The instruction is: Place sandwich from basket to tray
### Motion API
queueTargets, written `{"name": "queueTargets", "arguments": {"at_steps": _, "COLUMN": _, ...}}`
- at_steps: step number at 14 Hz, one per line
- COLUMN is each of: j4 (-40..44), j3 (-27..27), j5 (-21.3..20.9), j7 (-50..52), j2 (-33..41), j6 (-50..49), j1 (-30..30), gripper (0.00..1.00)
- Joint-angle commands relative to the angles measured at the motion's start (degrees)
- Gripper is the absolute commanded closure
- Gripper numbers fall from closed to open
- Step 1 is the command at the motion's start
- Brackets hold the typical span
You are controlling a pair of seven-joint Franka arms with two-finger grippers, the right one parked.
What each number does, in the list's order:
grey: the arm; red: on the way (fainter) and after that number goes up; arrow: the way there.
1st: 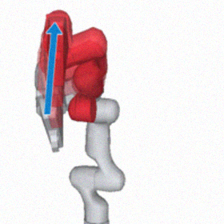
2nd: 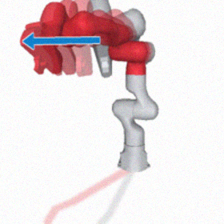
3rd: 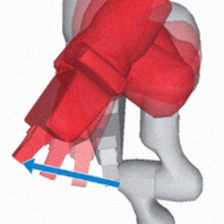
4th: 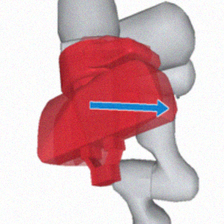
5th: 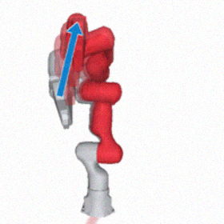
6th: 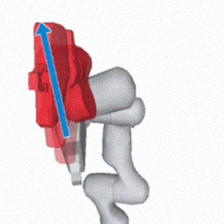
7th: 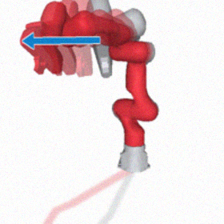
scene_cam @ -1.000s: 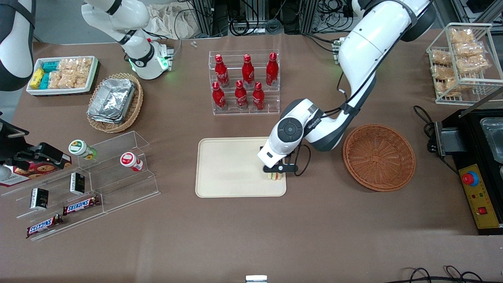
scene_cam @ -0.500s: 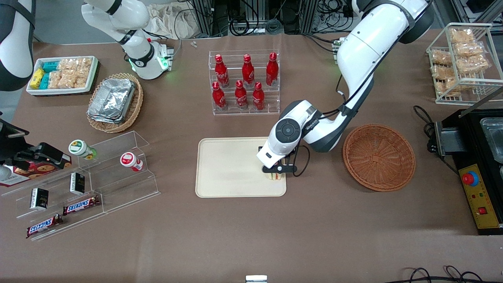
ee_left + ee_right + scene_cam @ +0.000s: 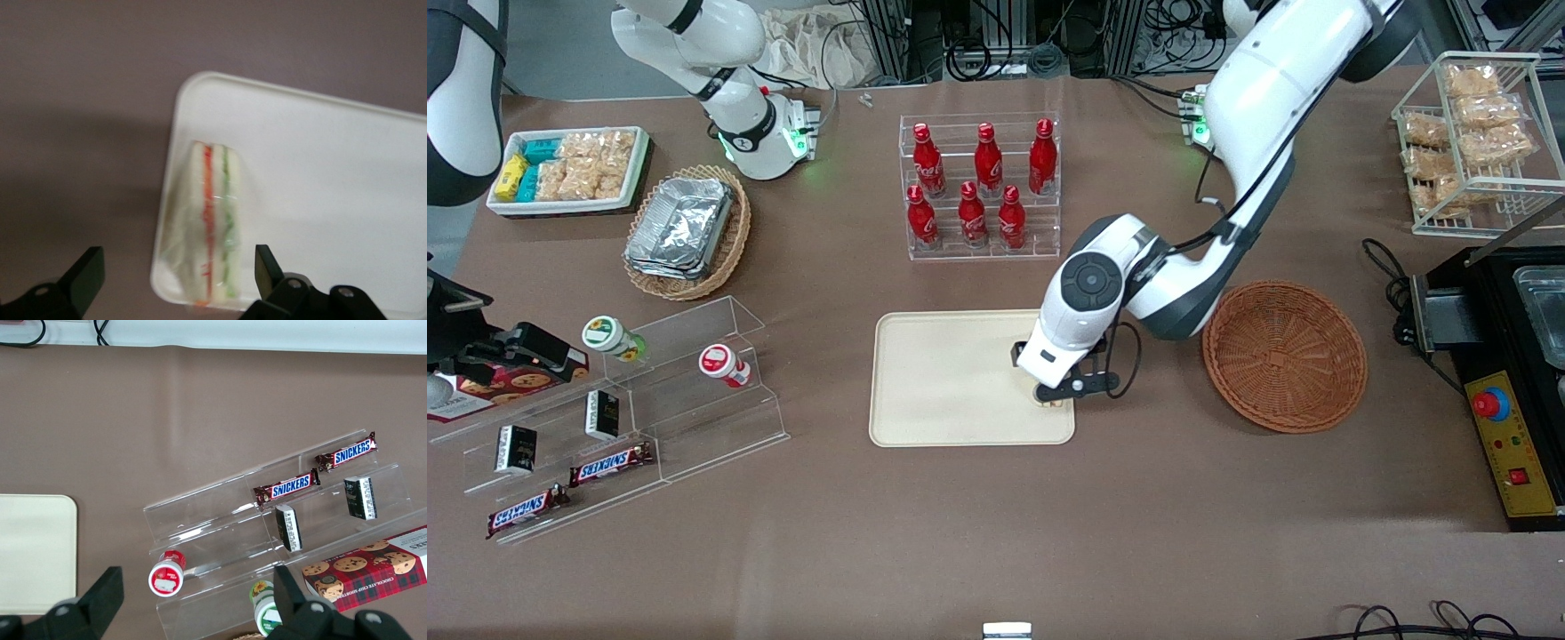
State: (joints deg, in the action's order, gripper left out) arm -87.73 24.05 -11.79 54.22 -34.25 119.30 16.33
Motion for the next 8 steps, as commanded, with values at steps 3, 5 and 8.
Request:
{"name": "queueTargets", "arguments": {"at_steps": 3, "j4": -2.71, "j3": -0.49, "j5": 2.82, "j7": -4.11, "j2": 13.84, "j6": -7.5, "j1": -7.0, "gripper": 0.0}}
{"name": "queueTargets", "arguments": {"at_steps": 5, "j4": -3.5, "j3": -0.49, "j5": 2.91, "j7": -7.09, "j2": 16.74, "j6": -7.59, "j1": -10.77, "gripper": 0.0}}
{"name": "queueTargets", "arguments": {"at_steps": 8, "j4": -3.68, "j3": -0.49, "j5": 7.64, "j7": -13.93, "j2": 21.4, "j6": -10.12, "j1": -17.36, "gripper": 0.0}}
